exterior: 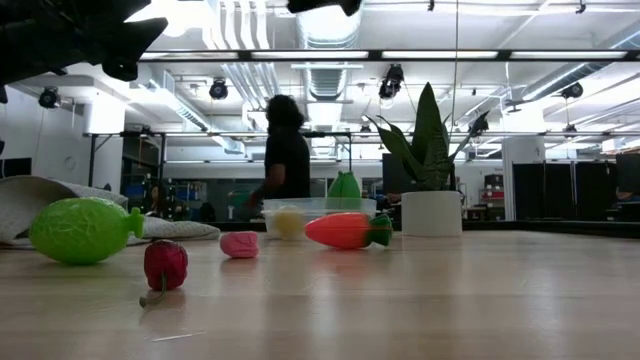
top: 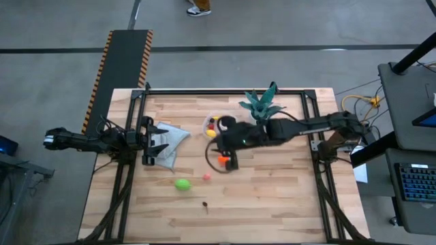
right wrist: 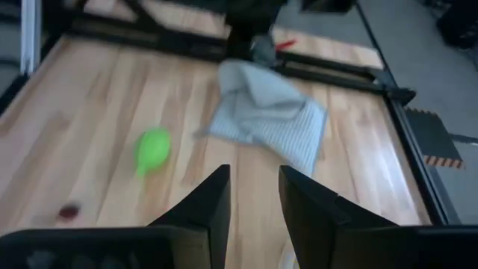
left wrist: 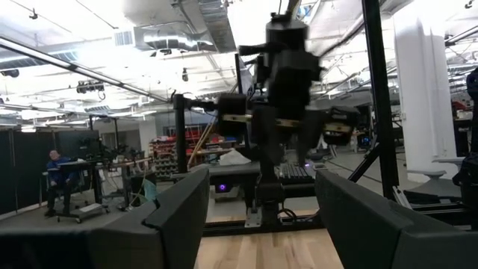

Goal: Pick and placing Produce into tupperware
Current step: Put the carrot into the transparent container

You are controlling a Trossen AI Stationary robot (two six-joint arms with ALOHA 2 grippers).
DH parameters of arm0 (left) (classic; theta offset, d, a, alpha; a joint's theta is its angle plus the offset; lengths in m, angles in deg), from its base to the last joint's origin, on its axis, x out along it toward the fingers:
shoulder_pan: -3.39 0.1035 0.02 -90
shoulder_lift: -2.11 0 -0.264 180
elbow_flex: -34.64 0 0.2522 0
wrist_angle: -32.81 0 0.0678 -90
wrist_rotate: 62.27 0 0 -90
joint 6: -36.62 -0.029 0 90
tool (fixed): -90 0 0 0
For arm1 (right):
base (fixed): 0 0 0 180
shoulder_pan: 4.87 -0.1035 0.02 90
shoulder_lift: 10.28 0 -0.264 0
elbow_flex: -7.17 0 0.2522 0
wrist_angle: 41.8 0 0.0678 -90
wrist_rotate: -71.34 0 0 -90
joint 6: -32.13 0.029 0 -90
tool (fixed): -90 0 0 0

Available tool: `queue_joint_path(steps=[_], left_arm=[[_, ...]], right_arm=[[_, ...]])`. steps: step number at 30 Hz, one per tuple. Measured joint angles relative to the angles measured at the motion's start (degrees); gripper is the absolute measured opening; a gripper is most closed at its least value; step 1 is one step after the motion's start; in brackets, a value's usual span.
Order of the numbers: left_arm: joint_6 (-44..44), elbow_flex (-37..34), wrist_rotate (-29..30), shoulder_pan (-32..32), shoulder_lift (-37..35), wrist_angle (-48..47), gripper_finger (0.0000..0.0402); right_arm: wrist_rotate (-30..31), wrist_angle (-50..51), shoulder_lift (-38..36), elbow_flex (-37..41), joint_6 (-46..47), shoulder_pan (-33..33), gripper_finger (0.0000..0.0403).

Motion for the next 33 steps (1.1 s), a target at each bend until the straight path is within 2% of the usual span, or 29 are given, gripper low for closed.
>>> queue_joint_path(steps=[6,9,12,16,19,24,33], left_arm=[[0.1,0.0,0.0,0.0,0.0,0.0,0.0231],[0.1,0.0,0.0,0.0,0.0,0.0,0.0231],[0.1,-0.1,0.0,0.0,0.0,0.0,0.0231],[0.1,-0.1,0.0,0.0,0.0,0.0,0.0231],[0.1,-0.1,0.0,0.0,0.0,0.0,0.0231],[0.1,0.0,0.0,0.0,0.0,0.0,0.0231],[0.1,-0.1,0.0,0.0,0.0,0.0,0.0231]], right_arm=[[2.5,12.6,0.1,0.2,2.7,-2.6,0.0132],[-2.0,17.4,1.1,0.7,4.7,-2.7,0.0163],[-5.2,17.1,2.4,2.2,5.2,-2.7,0.0203],[-5.9,15.6,4.5,3.5,5.1,-2.5,0.0249],[-5.9,15.0,7.0,3.8,4.8,-2.3,0.0270],[-6.0,15.2,10.4,3.8,5.2,-1.3,0.0277],[-6.0,15.1,16.8,4.0,5.5,0.6,0.0267]])
